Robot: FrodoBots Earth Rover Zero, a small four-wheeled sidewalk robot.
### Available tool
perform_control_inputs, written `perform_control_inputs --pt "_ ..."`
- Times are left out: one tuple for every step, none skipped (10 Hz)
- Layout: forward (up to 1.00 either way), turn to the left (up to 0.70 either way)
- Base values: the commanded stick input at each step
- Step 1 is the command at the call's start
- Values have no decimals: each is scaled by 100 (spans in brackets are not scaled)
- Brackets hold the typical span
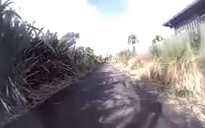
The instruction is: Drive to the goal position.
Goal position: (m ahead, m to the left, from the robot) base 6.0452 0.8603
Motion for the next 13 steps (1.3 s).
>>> perform_control_inputs --pt "70 -35" --pt "70 -35" --pt "70 -35" --pt "70 -35" --pt "70 -35" --pt "70 -35" --pt "70 -35" --pt "70 -35" --pt "70 -35" --pt "70 -35" --pt "70 -35" --pt "70 -35" --pt "70 -16"
